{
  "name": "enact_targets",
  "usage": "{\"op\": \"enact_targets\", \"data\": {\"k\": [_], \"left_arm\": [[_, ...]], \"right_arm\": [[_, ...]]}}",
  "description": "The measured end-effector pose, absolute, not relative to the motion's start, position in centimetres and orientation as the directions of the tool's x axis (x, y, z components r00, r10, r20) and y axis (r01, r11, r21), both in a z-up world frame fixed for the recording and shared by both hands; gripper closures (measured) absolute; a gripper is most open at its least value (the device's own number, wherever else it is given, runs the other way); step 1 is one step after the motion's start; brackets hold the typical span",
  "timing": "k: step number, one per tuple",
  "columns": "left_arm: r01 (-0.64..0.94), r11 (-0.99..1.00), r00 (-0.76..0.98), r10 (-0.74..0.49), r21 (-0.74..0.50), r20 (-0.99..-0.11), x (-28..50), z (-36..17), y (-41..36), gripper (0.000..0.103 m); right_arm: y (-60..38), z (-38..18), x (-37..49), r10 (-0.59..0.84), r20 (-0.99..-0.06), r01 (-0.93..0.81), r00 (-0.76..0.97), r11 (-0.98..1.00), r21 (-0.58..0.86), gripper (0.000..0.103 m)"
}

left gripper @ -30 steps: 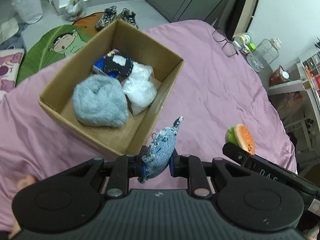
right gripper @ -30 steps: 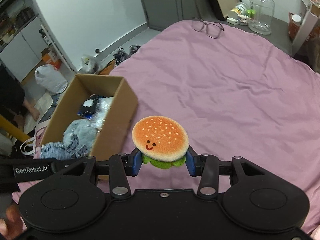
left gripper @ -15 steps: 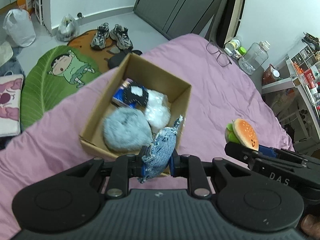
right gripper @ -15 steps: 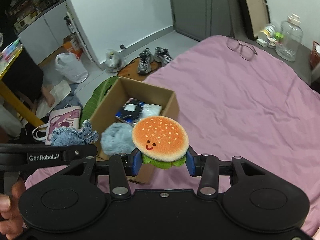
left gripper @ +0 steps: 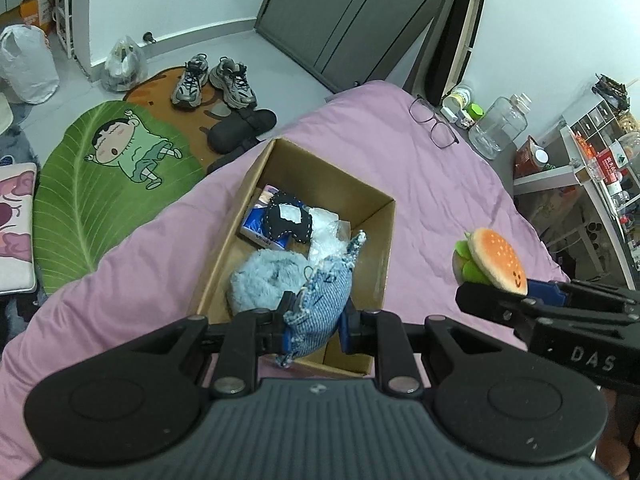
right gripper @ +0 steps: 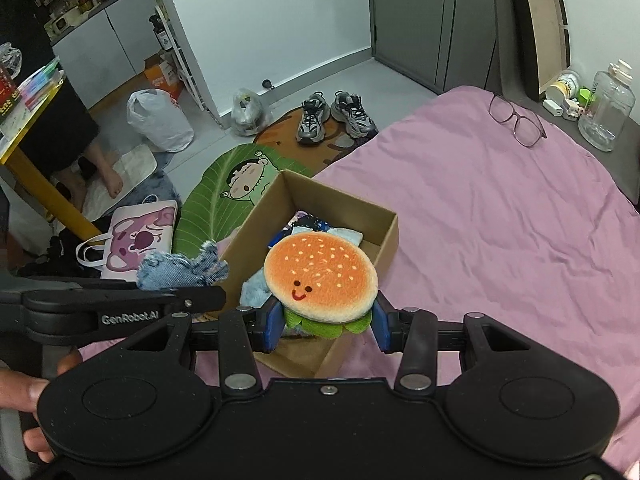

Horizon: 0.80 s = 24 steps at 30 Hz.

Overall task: Organize soft objects
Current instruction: 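Carry the denim plush and burger plush over the box with both grippers, then open both grippers to drop the denim and burger plushes into the box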

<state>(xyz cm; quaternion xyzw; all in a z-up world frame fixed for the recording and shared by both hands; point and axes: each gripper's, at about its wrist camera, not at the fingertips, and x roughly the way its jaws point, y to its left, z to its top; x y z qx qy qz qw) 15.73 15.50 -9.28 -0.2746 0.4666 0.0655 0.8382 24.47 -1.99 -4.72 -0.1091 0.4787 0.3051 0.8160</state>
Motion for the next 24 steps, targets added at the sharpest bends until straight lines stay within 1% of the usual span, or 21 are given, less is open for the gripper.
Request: {"op": "enact_targets", "data": {"k": [9,17,21,23,24], "left_arm": [[-0.357,0.809,0.544,-0.225,-0.466,-0.808,17.3,-11.6,16.7,0.083],[-0.361,0.772,0.513,-0.305,-0.524,-0.802,19.3,-14.6,15.8,0.082],[-0.387,0.724,0.478,-0.372,-0.571,-0.796,19.8,-16.6,15.4,0.079],[-0.393,0.708,0.463,-0.399,-0.587,-0.791,20.0,-17.1,15.5,0.073],[-0.395,0.708,0.462,-0.398,-0.586,-0.793,20.0,-17.2,15.6,0.065]], "right_arm": [[-0.8,-5.4,25.7,0.367,-0.863,-0.577,0.348,0.809,0.111,0.06],[-0.5,-7.0,27.0,0.329,-0.882,-0.551,0.337,0.829,0.099,0.06],[-0.5,-7.4,27.7,0.315,-0.887,-0.539,0.337,0.837,0.092,0.06],[-0.4,-7.6,27.9,0.318,-0.887,-0.539,0.335,0.837,0.096,0.06],[-0.3,-7.6,28.0,0.324,-0.887,-0.541,0.33,0.835,0.103,0.06]]}}
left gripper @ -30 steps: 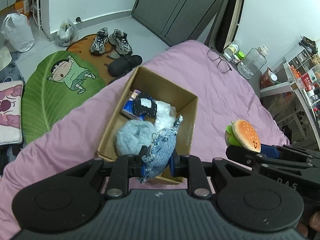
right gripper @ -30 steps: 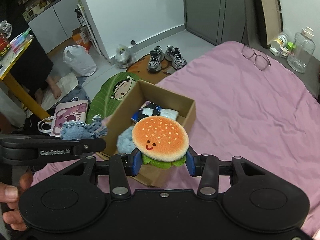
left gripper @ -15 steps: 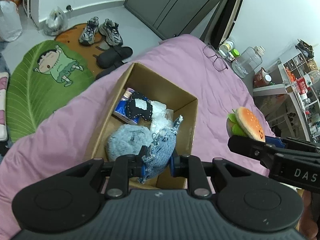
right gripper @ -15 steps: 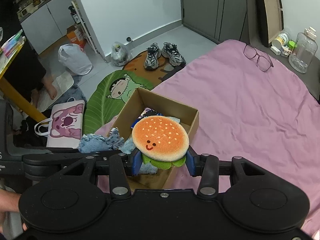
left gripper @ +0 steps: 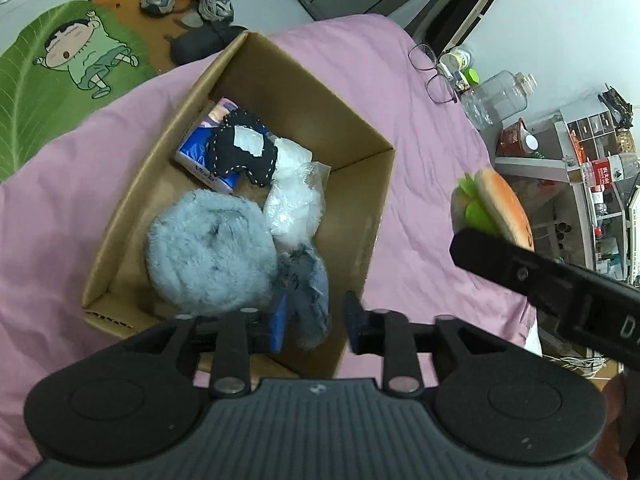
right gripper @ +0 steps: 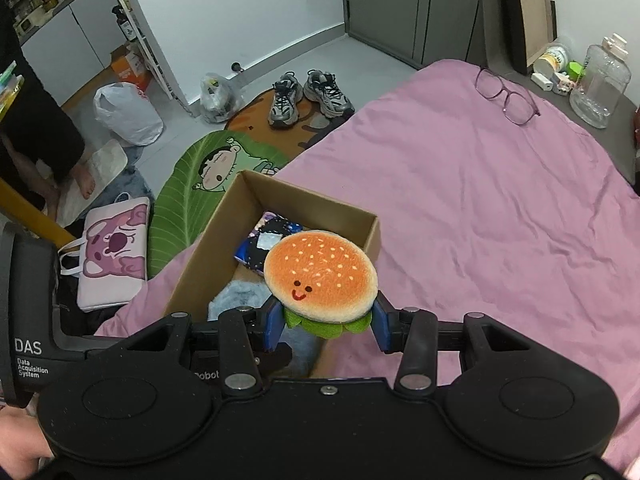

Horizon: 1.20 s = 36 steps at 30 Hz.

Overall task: Organize soft objects
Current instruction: 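Open both grippers to drop the denim and burger plushes into the box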

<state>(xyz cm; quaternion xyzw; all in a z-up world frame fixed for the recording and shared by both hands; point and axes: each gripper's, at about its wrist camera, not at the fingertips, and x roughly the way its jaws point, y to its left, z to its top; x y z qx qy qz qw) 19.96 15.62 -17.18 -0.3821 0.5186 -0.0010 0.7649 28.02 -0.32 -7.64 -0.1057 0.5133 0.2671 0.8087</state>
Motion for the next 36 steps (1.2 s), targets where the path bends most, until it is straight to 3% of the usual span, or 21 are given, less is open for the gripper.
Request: {"op": "enact_targets", "data": {"k": [2,16,25,36], "left_arm": [[-0.4,0.714,0.473,-0.376,-0.574,-0.797,19.6,-16.9,16.3,0.056],[-0.472,0.753,0.496,-0.203,-0.459,-0.844,18.3,-12.8,20.1,0.055],[-0.489,0.77,0.494,-0.144,-0.411,-0.857,17.2,-10.9,20.2,0.033],[-0.492,0.78,0.501,-0.108,-0.386,-0.859,15.8,-8.0,19.1,0.02]], "right_arm": [[-0.2,-7.9,28.1,0.331,-0.887,-0.543,0.322,0.832,0.114,0.06],[1.9,-7.5,27.8,0.375,-0.887,-0.597,0.268,0.788,0.153,0.059],[2.1,-8.0,26.0,0.402,-0.896,-0.643,0.19,0.741,0.195,0.049],[-0.8,-5.3,25.0,0.45,-0.866,-0.622,0.215,0.747,0.234,0.039]]}}
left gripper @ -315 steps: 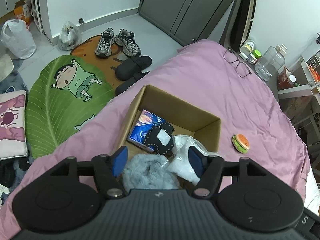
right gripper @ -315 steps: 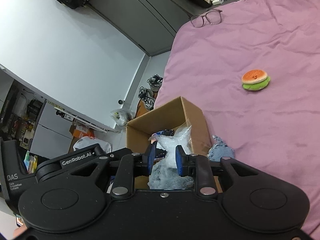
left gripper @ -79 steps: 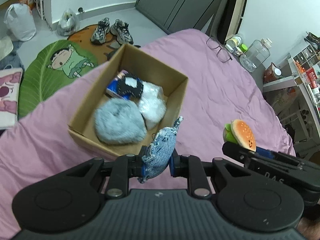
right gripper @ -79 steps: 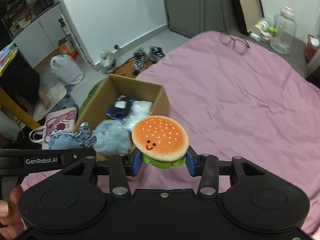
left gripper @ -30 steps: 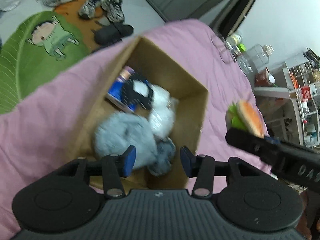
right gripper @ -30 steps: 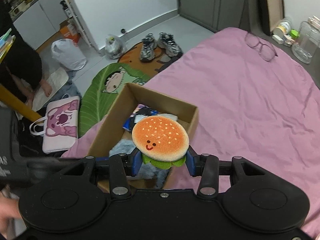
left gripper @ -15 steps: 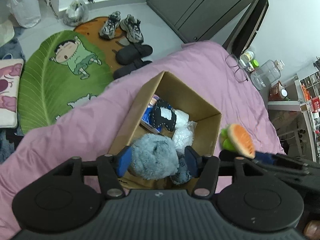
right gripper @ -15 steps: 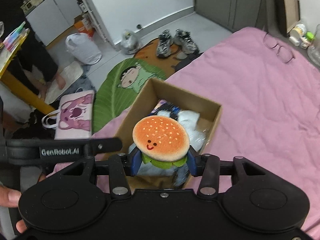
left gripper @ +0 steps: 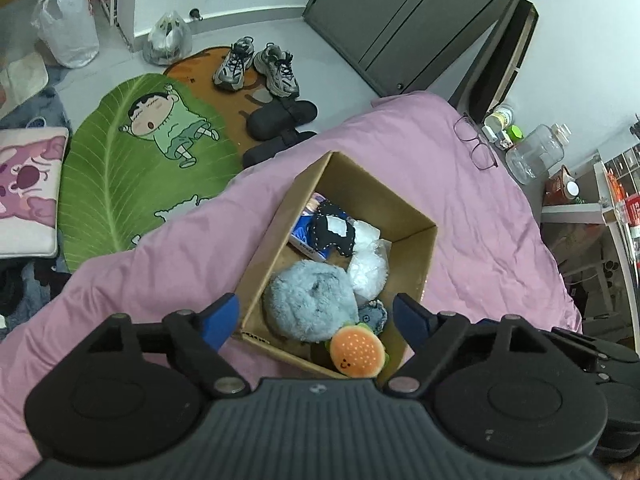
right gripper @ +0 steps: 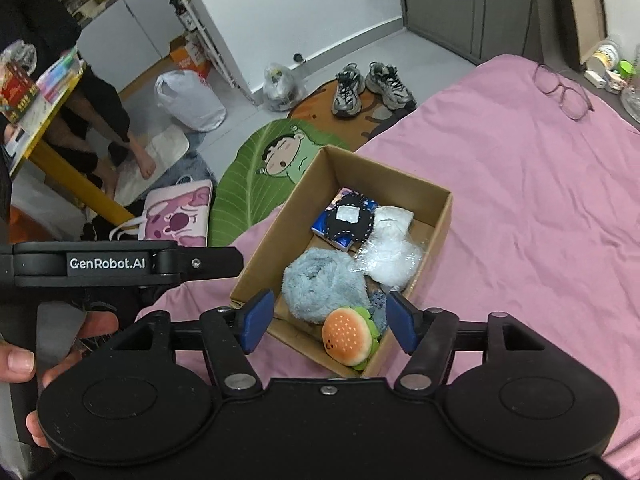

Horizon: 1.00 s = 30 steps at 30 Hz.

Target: Organize soft objects

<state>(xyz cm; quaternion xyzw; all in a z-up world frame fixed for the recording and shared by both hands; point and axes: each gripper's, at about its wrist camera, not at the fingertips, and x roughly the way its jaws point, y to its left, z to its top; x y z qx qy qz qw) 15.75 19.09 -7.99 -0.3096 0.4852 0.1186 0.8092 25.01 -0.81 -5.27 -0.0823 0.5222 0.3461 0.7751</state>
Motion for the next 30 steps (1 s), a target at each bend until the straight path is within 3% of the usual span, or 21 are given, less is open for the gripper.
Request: {"op": "enact_targets", "data": {"k": [6,15,21,30], "left_arm": [[-0.459,0.804,0.514,-0.105,-0.377,-0.851,15.1,-6.1,17.3,0.013],[-0.428,0.837,0.537,-0.07,-0.342,-0.841,14.0,-3.2,14.9,0.007],[-0.378,0.869,0.578,-0.049,-0.32,-0.815,13.0,-1.4,13.3,0.0],[-0.333,0.893,0.624,-0.034,-0.304,-0.781,11.4,0.2,11.4,0.0]], "right_arm": [[-3.2,-3.3,24.1,0.458,-0.84,-0.595,0.292,0.774,0.216,0.022],[-7.5,-1.8,22.9,0.458,-0.798,-0.532,0.391,0.82,0.21,0.007],[-10.8,-0.9,21.2,0.454,-0.758,-0.484,0.468,0.85,0.21,0.001],[-14.0,0.2,19.5,0.444,-0.703,-0.423,0.555,0.879,0.221,0.0]]}}
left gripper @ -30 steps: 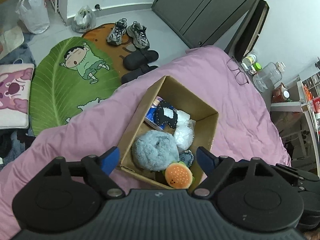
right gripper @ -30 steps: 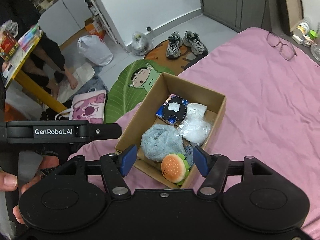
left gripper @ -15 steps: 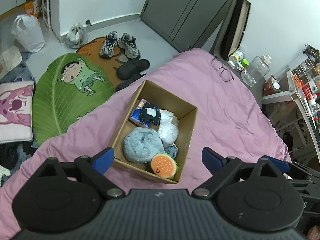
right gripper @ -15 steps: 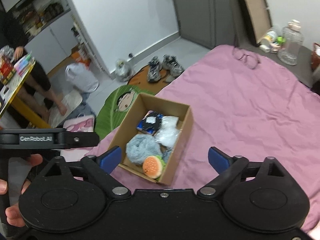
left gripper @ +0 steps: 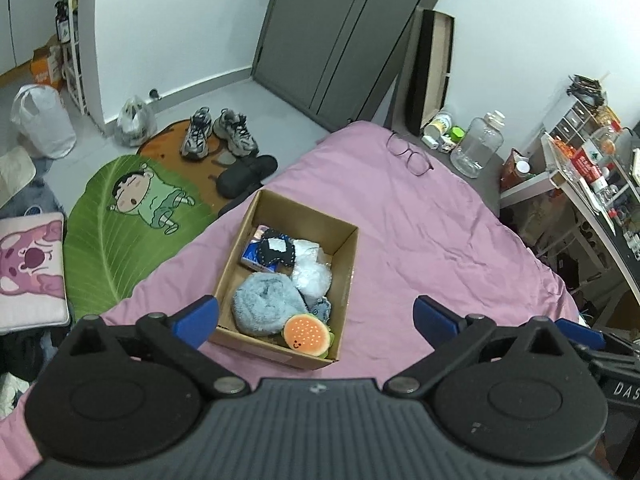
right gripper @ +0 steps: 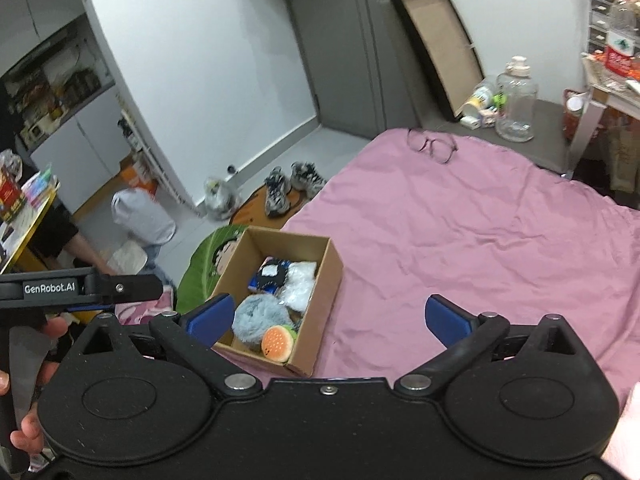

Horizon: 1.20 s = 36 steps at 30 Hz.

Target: Organize soft objects

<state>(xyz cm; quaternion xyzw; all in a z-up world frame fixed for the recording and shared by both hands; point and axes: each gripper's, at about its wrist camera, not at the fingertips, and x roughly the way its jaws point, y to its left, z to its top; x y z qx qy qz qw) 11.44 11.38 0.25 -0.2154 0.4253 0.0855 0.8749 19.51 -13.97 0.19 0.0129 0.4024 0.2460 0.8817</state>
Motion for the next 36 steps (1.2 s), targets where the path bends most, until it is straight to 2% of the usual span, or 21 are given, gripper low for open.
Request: {"op": "enact_targets", "data": {"k": [16,24,32,36], "left_arm": [[-0.256,0.925,0.7,-0.022,-0.28,-0.713,8.9,0.9,8.6,0.0],[-0.22,0.96,0.699,0.029,-0.176,-0.714,8.3,0.0,6.8,0.0],[-0.177,0.976,0.714,0.039,-0.125,-0.7,7.7,-0.9,5.6,0.0],[-0.178,0.978,0.705,0.048,-0.111,-0.708,7.4,-1.9,5.3,0.001]], "right_arm": [[-19.0,-1.1,16.2,0.338,-0.652,-0.259,0.678,0.941,0.219,0.0],[-19.4,-1.9,15.4,0.296,-0.642,-0.21,0.708,0.955,0.209,0.0],[-19.6,-3.6,13.9,0.277,-0.62,-0.173,0.734,0.959,0.224,0.0],[-19.2,-4.3,13.3,0.246,-0.618,-0.166,0.747,0.969,0.185,0.0]]}}
